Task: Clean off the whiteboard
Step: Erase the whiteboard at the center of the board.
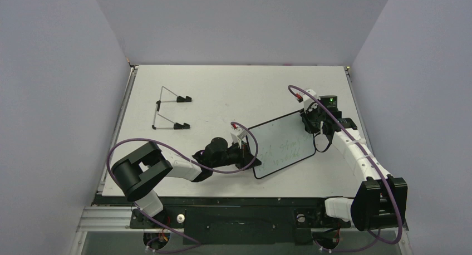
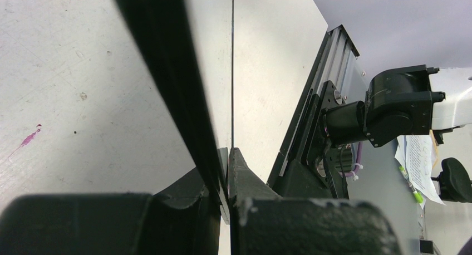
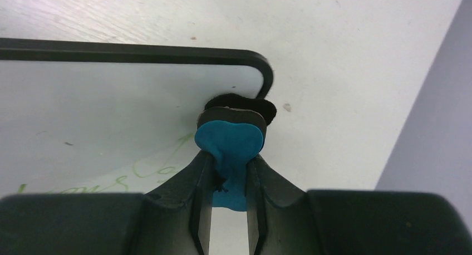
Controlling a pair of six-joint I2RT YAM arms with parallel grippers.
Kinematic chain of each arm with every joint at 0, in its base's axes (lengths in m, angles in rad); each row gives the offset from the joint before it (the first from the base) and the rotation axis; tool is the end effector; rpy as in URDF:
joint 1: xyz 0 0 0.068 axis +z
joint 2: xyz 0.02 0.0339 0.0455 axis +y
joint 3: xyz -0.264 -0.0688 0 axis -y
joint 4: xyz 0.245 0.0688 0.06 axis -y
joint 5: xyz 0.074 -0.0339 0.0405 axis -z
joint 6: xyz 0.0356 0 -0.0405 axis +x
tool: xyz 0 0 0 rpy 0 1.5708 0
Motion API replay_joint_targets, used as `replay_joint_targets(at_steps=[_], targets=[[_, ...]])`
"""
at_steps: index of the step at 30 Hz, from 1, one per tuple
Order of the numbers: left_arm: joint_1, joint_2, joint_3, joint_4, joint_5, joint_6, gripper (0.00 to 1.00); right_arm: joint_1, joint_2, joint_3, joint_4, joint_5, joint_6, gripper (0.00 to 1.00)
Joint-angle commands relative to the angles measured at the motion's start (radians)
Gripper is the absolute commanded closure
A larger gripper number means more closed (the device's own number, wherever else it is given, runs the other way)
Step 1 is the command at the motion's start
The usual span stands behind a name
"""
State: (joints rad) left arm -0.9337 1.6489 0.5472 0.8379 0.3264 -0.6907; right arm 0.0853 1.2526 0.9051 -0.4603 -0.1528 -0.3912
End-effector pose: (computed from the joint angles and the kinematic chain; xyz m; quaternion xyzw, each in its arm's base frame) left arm 0.1746 -0.2551 0.1572 0.1930 0.7657 -0.5241 0.3190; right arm 0.2622 0.0279 0.2583 -0.2460 0.8926 0.0135 0.3777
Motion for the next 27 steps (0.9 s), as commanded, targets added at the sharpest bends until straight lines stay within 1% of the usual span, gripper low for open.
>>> replay_joint_targets(at_steps=[1,3,8,10,11,12,13,14,15,16,18,20,21,27], targets=[[-0.011,-0.008,0.042,0.047,0.051,0.044,1.0,-0.01,0.0,0.009,-0.021,0.041,-0.064,1.0],[-0.011,-0.009,0.034,0.053,0.052,0.041,1.0,-0.011,0.005,0.022,-0.094,-0.043,-0.129,1.0],[-0.011,-0.013,0.02,0.071,0.049,0.038,1.0,0.009,0.013,0.049,-0.272,-0.315,-0.315,1.0],[-0.011,-0.016,0.018,0.076,0.049,0.037,1.0,0.017,0.012,0.06,-0.311,-0.37,-0.35,1.0],[-0.011,-0.017,0.017,0.077,0.05,0.036,1.0,0.017,0.007,0.056,-0.287,-0.37,-0.342,1.0],[-0.011,-0.017,0.017,0.078,0.05,0.038,1.0,0.016,0.002,0.05,-0.259,-0.34,-0.291,1.0],[-0.011,-0.016,0.017,0.082,0.05,0.038,1.0,0.012,-0.01,0.029,-0.187,-0.309,-0.259,1.0],[-0.011,-0.015,0.016,0.084,0.05,0.037,1.0,0.009,-0.019,0.016,-0.144,-0.233,-0.184,1.0],[-0.011,-0.013,0.015,0.087,0.05,0.037,1.0,0.0,-0.033,-0.004,-0.075,-0.196,-0.121,1.0],[-0.012,-0.012,0.015,0.088,0.05,0.036,1.0,-0.011,-0.038,-0.011,-0.051,-0.133,-0.099,1.0],[-0.011,-0.014,0.014,0.09,0.05,0.035,1.0,-0.016,-0.041,-0.021,-0.005,-0.059,-0.055,1.0],[-0.011,-0.016,0.014,0.09,0.05,0.035,1.0,-0.016,-0.033,-0.021,-0.004,-0.023,-0.057,1.0],[-0.011,-0.017,0.014,0.09,0.049,0.035,1.0,-0.016,-0.019,-0.012,-0.029,-0.021,-0.08,1.0],[-0.011,-0.016,0.013,0.092,0.051,0.037,1.0,-0.008,0.048,0.037,-0.213,-0.148,-0.239,1.0]])
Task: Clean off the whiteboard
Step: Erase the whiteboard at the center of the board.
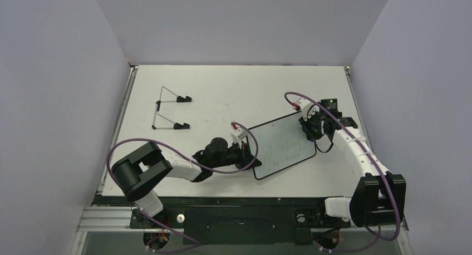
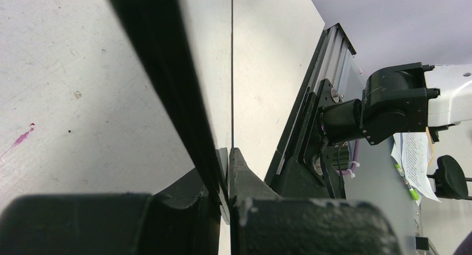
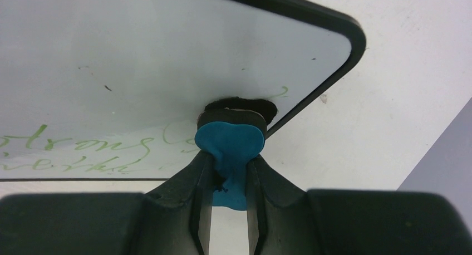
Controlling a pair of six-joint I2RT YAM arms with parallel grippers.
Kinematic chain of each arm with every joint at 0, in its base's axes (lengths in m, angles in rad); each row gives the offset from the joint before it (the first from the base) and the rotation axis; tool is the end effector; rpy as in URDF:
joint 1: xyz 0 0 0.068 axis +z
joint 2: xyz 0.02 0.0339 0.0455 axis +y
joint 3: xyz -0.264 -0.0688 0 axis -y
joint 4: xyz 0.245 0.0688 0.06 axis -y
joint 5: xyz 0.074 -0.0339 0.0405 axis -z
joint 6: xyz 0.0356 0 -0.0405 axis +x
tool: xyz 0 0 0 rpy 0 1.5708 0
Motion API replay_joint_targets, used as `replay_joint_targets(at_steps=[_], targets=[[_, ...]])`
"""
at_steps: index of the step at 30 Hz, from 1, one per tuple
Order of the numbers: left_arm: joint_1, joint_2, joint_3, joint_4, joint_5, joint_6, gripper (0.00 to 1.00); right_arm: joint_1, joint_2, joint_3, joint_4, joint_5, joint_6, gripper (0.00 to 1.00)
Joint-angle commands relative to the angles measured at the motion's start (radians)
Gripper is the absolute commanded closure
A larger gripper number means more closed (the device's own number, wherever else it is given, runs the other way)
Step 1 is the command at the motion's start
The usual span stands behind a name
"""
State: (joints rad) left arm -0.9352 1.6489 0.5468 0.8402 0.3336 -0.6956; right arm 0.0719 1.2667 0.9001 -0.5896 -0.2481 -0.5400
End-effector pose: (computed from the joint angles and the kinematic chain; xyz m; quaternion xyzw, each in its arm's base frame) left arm 0.1739 -0.2554 0.1574 0.1938 0.7647 -0.5273 0.3156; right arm 0.2525 0.0269 0.2449 -0.3206 0.8906 0.0451 0.3193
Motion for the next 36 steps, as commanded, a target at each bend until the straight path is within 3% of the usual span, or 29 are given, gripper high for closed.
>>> replay_joint_targets(at_steps=[1,4,8,13,17,24,30,33,36], targets=[[-0.008,-0.015,0.012,0.089,0.044,0.041,1.0,0.01,0.038,0.045,-0.099,-0.07,-0.108,1.0],[-0.006,-0.015,0.01,0.088,0.045,0.042,1.0,0.025,0.042,0.055,-0.2,-0.192,-0.215,1.0],[-0.003,-0.014,0.006,0.088,0.048,0.042,1.0,0.035,0.007,0.05,-0.181,-0.262,-0.205,1.0],[-0.001,-0.013,0.005,0.09,0.05,0.042,1.0,-0.014,-0.075,-0.016,0.059,-0.182,0.01,1.0],[-0.001,-0.009,0.012,0.091,0.053,0.04,1.0,-0.035,-0.09,-0.046,0.135,-0.072,0.061,1.0],[0.001,-0.016,0.001,0.094,0.048,0.039,1.0,-0.049,-0.015,0.012,0.007,-0.069,-0.039,1.0],[0.001,-0.023,-0.007,0.101,0.045,0.039,1.0,-0.05,0.01,0.045,-0.136,-0.203,-0.155,1.0],[0.0,-0.022,-0.008,0.105,0.045,0.039,1.0,-0.049,0.002,0.047,-0.155,-0.261,-0.179,1.0],[0.001,-0.019,-0.009,0.111,0.046,0.036,1.0,-0.057,-0.03,0.031,-0.063,-0.281,-0.086,1.0]])
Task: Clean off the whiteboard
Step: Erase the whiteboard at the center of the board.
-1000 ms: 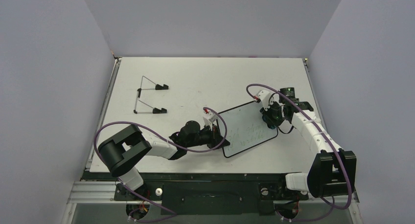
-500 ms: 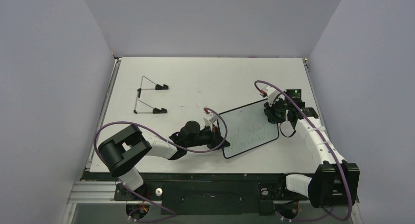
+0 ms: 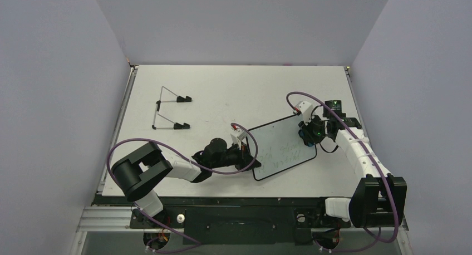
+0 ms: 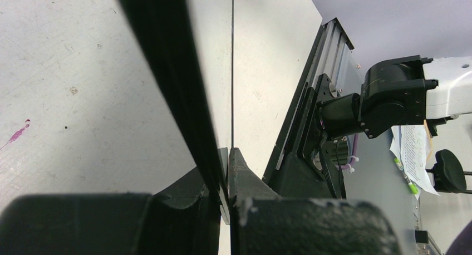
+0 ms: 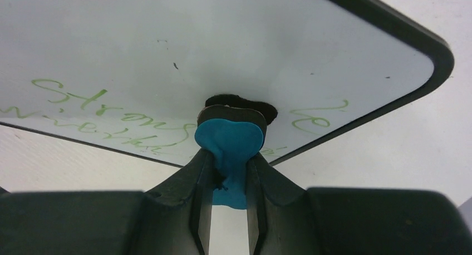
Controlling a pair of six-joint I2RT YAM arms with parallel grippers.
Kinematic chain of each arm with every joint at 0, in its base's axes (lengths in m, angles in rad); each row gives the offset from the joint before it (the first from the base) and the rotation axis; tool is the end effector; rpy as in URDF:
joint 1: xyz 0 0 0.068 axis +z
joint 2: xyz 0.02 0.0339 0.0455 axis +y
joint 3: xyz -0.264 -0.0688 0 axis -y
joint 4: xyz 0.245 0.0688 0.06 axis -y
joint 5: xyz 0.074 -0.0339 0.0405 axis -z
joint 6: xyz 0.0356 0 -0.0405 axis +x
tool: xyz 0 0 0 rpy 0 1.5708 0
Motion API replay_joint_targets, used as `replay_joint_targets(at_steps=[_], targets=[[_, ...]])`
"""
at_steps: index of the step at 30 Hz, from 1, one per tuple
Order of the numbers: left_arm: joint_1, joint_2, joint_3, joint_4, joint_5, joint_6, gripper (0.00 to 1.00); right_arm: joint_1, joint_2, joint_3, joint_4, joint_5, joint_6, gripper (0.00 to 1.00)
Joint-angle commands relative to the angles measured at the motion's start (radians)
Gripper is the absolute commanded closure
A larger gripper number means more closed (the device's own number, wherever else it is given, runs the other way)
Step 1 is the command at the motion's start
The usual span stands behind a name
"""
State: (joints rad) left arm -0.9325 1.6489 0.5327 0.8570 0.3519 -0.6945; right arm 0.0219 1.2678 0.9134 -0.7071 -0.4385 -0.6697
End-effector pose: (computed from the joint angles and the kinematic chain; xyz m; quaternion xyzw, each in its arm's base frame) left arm 0.1724 -0.2530 0.1554 0.1986 0.7621 -0.5316 0.3116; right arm 0.2432 0.0204 0.2440 -0.3717 0.8701 0.1213 0.3001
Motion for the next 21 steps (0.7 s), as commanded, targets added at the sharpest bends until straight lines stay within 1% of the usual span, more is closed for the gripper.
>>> replay_joint_targets(at_steps=[1,2,3,5,8,10,13,16,19,21], targets=[[-0.002,-0.019,0.004,0.097,0.029,0.035,1.0,-0.015,-0.056,0.004,0.086,-0.082,0.125,1.0],[-0.002,-0.02,0.002,0.098,0.029,0.034,1.0,-0.017,-0.066,-0.004,0.163,-0.044,0.168,1.0],[-0.002,-0.02,0.003,0.1,0.029,0.034,1.0,-0.018,-0.081,-0.02,0.235,-0.016,0.26,1.0],[-0.002,-0.021,0.002,0.102,0.028,0.032,1.0,-0.05,-0.088,-0.04,0.294,0.082,0.332,1.0],[-0.002,-0.021,0.003,0.103,0.027,0.032,1.0,-0.069,-0.063,-0.047,0.294,0.147,0.337,1.0],[-0.002,-0.023,-0.001,0.103,0.027,0.032,1.0,-0.071,-0.005,-0.007,0.222,0.155,0.277,1.0],[-0.002,-0.025,-0.002,0.103,0.024,0.033,1.0,-0.072,0.046,0.026,0.091,0.096,0.164,1.0],[-0.002,-0.025,-0.003,0.103,0.024,0.034,1.0,-0.071,0.07,0.046,0.02,0.015,0.1,1.0],[-0.002,-0.022,-0.003,0.106,0.025,0.033,1.0,-0.068,0.063,0.055,-0.068,-0.122,-0.004,1.0],[-0.002,-0.021,-0.002,0.108,0.025,0.032,1.0,-0.066,0.05,0.061,-0.09,-0.185,-0.034,1.0]])
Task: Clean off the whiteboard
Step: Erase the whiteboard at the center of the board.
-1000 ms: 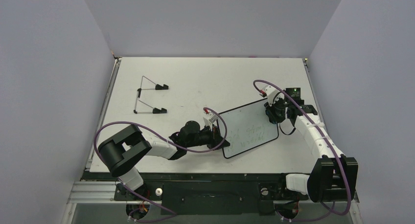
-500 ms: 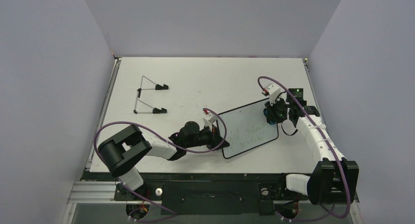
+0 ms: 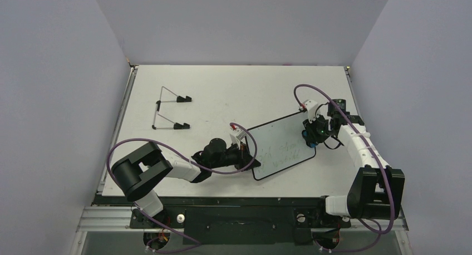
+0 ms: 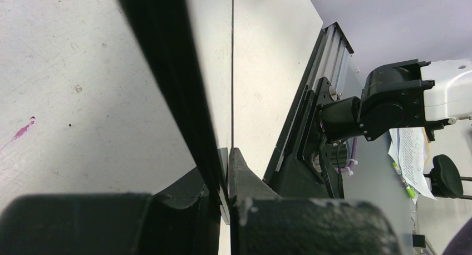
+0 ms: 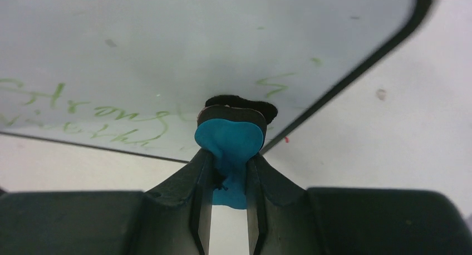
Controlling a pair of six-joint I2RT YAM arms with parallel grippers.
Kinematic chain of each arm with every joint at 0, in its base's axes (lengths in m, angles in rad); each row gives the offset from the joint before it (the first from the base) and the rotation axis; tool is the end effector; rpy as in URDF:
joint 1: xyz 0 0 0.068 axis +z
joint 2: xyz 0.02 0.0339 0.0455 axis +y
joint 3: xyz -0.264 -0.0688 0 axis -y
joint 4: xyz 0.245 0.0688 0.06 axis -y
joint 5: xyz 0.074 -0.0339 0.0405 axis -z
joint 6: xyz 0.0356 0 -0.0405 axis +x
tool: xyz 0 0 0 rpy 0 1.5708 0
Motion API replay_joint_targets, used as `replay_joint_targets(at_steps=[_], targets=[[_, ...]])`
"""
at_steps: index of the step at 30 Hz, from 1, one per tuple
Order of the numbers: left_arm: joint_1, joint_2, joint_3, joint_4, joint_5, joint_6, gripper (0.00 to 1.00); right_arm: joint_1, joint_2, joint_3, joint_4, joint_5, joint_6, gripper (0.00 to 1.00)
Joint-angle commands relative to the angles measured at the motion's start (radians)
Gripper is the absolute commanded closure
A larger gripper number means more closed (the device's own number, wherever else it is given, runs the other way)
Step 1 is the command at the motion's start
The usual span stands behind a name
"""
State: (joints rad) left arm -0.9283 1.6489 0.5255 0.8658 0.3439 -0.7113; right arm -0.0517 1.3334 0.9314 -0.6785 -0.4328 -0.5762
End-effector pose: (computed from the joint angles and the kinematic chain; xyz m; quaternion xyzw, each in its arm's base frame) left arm 0.1729 -0.2511 0.1544 0.1883 0.7645 -0.5321 0.3113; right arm 0.2574 0.0016 0.2357 -0.2960 0.9016 0.1249 0.2898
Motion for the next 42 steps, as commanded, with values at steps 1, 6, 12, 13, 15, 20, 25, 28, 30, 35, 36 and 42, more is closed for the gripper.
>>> replay_joint_targets(at_steps=[1,6,12,13,15,20,25,28,30,35,36,42], targets=[[-0.006,-0.019,0.005,0.099,0.033,0.05,1.0,0.007,-0.024,0.043,-0.119,-0.205,-0.123,1.0],[-0.007,-0.015,0.008,0.102,0.035,0.048,1.0,-0.005,-0.09,-0.005,0.144,-0.077,0.155,1.0],[-0.006,-0.015,0.012,0.101,0.036,0.047,1.0,-0.018,-0.138,-0.074,0.331,0.163,0.322,1.0],[-0.006,-0.015,0.012,0.099,0.036,0.047,1.0,-0.019,-0.124,-0.072,0.32,0.179,0.313,1.0],[-0.007,-0.016,0.013,0.098,0.038,0.047,1.0,-0.018,-0.09,-0.046,0.264,0.172,0.273,1.0],[-0.006,-0.021,0.013,0.092,0.037,0.052,1.0,-0.017,-0.024,0.024,0.078,0.005,0.109,1.0],[-0.006,-0.015,0.017,0.091,0.039,0.052,1.0,-0.003,-0.044,0.036,-0.034,-0.183,-0.039,1.0],[-0.006,-0.012,0.019,0.091,0.041,0.052,1.0,-0.003,-0.084,0.013,0.047,-0.176,0.033,1.0],[-0.006,-0.011,0.019,0.091,0.042,0.052,1.0,-0.006,-0.112,-0.017,0.165,-0.072,0.16,1.0],[-0.006,-0.011,0.018,0.094,0.041,0.052,1.0,-0.018,-0.126,-0.061,0.315,0.207,0.336,1.0],[-0.006,-0.011,0.018,0.095,0.042,0.051,1.0,-0.019,-0.117,-0.061,0.311,0.224,0.333,1.0],[-0.006,-0.012,0.012,0.099,0.04,0.049,1.0,-0.015,-0.028,0.012,0.084,0.024,0.127,1.0]])
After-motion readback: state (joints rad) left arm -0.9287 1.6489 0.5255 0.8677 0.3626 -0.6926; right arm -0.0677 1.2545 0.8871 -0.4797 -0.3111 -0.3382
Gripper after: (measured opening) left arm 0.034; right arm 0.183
